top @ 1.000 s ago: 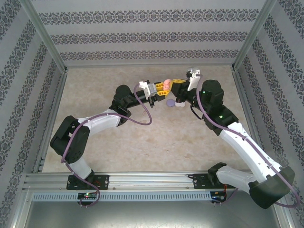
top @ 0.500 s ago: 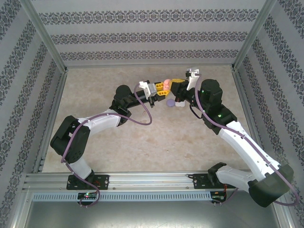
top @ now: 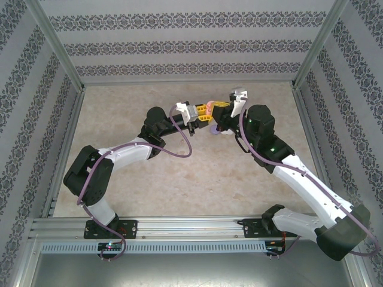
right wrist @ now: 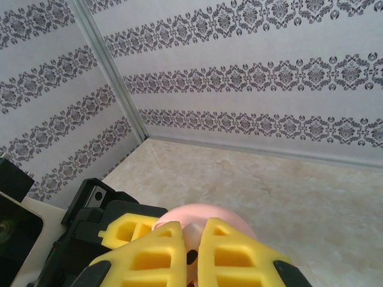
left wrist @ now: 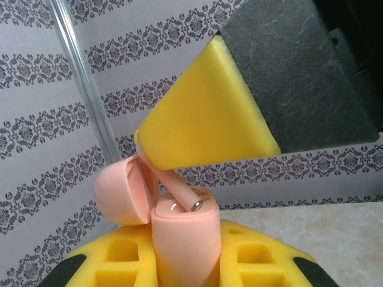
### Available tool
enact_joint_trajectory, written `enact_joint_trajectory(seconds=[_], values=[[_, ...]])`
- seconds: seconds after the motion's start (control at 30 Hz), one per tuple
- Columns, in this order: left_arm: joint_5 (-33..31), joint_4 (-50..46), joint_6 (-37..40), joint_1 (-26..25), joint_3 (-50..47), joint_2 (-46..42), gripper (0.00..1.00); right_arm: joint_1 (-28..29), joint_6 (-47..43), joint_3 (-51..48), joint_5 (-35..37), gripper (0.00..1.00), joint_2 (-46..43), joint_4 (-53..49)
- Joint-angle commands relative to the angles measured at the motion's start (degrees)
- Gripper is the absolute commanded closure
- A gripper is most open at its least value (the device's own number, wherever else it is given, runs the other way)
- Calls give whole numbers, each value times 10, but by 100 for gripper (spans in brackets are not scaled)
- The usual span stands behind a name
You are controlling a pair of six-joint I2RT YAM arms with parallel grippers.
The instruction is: Insert the wireless bluetooth earbuds into the charging case
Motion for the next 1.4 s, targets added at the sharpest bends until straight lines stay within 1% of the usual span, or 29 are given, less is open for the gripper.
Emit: enact_joint_trajectory(seconds=[0.0,0.1,0.17,0.5,0.8,1.1,1.2,1.37], values=[[3,37,-4,-11,9,-16,100,10,-18,-20,35,95,-10,-29],[6,34,-4,-12,10,-16,100,6,-21,-20,56,95,-20,-27],[5,34,-4,-12,11,-16,100,2,-21,-16,58,95,-23,-27],[4,27,-4,-14,16,-20,100,4,-28,-17,34,96,-10,-36],[-6,24,-7,-14,22,-25,100,44,-65,-39,65,96,-19,-58],[-34,35,-24,-14,26,-23,100,115,-140,-58,162,96,-20,-64],[-38,41,-30,-14,26,-22,100,123,-140,-58,175,96,-14,-63],[-49,51,-41,-14,23,-14,100,129,-126,-52,177,95,-1,-64]])
